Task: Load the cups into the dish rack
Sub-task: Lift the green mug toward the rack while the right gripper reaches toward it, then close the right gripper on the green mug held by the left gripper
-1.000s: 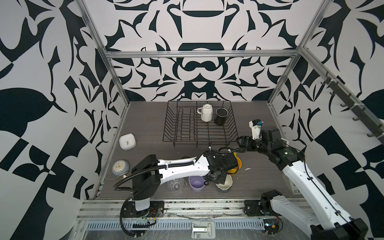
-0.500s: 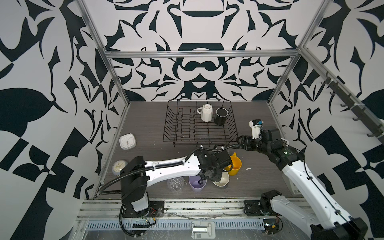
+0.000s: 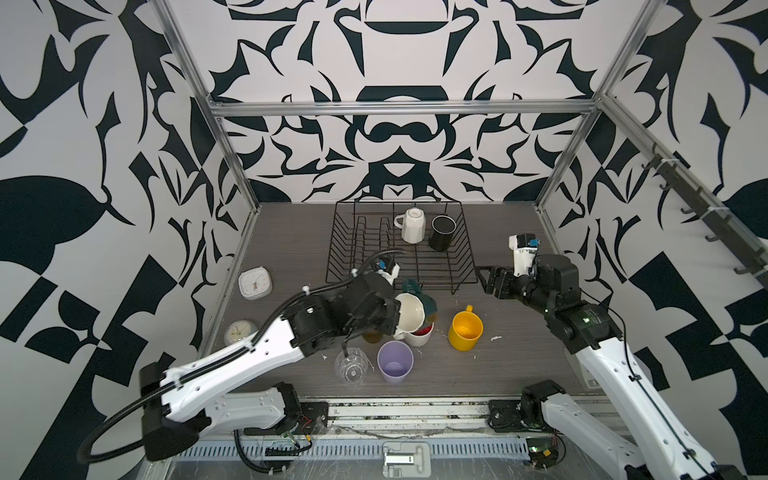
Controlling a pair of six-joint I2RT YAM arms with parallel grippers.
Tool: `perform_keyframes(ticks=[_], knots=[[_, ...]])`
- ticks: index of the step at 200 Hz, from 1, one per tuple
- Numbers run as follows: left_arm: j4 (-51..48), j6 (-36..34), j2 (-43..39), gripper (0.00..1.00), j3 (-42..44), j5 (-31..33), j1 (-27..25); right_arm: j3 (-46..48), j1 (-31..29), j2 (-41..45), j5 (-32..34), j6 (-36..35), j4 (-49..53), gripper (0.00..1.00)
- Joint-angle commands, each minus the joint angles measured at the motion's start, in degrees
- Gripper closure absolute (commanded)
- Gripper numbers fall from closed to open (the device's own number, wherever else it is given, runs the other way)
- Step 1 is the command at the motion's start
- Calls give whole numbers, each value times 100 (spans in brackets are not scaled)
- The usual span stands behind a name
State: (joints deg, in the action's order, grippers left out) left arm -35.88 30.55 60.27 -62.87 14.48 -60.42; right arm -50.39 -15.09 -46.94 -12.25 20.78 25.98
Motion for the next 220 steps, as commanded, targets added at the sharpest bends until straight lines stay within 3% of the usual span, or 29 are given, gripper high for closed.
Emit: perform_keyframes(ticks=[1,57,110,128,220], knots=[[1234,-696,-505,100,271,-416,600,-252,-6,33,-744,75,-653,21],[2164,-767,-407,100,459,-2867,2516,-252,-5,-201,-2300,338,-1538,21],[4061,-586,-91,100,881,-5321,3343,-234,-10,-509,-3298,723,-2390,19],[4820,-618,-171,100,1205,-5514,3355,-252,-9,-646,-3616,940,-2700,18],[5393,-433,530,100,988,-6593,3566,-157,-18,-894,-4434,1580,-3875,8]])
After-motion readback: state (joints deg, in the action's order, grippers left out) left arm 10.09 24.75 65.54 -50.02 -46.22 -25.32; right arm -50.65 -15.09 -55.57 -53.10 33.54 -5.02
